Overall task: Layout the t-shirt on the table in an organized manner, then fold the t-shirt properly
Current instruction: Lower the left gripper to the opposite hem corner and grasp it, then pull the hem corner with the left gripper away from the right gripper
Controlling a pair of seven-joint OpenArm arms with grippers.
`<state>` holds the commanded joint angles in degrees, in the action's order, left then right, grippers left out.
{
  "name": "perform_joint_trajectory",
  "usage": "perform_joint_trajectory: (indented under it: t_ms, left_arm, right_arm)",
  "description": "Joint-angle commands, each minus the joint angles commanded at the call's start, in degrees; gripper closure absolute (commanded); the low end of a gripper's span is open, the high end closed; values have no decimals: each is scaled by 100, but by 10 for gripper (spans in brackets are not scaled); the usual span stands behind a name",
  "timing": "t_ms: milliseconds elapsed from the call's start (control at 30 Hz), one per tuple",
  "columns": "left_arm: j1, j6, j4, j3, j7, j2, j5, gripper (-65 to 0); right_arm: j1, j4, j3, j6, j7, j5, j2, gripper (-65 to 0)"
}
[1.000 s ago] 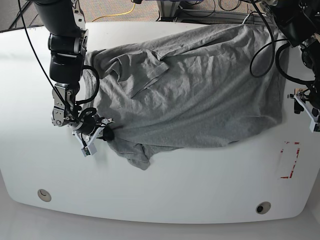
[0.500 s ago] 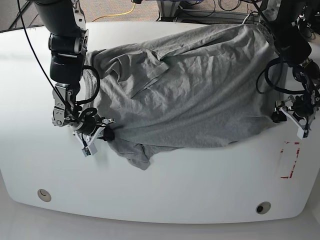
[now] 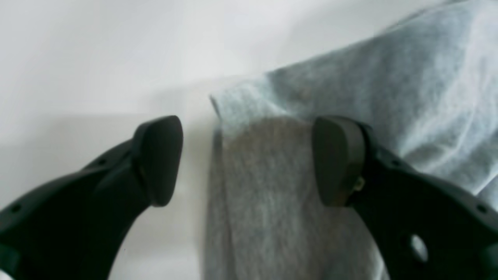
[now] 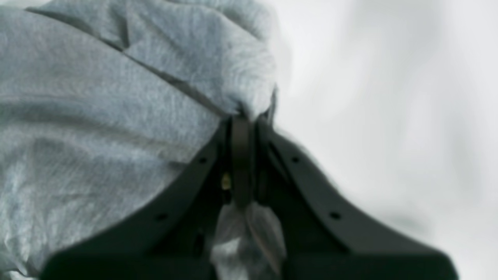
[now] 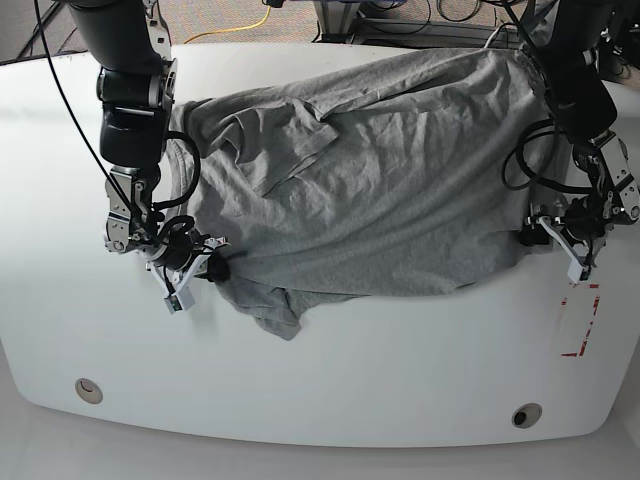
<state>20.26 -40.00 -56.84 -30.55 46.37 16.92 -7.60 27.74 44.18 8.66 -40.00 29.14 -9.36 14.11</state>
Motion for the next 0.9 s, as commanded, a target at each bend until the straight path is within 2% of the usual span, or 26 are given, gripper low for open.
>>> perform_joint_trajectory:
  t_ms: [100,233,267,367,467,767,900]
  left_arm:
    - [0,0,44,0,-149,-18,26,-394]
    - [44,0,343,9,-202,0,26,-232]
    - [105,0,369,9,-202,0,26,-175]
    - [167,0,352,9,-202,18,18,-75]
    - [176,0,70,-9,-211,35,18,-18]
    - [167,0,-1257,-9,-185,149,18,-8]
    - [149,0,-1890,-18,-185,158,18,-10]
  right_arm:
    - [0,0,9,0,0,0,0,-2]
    - [0,0,18,0,0,0,0,-2]
    - [0,0,18,0,0,0,0,-2]
    - [0,0,26,0,0,0,0,-2]
    - [0,0,26,0,0,0,0,-2]
    - [-9,9,35,0,176,-26,9,-2]
    - [-26,9,35,0,237,-369,62,-2]
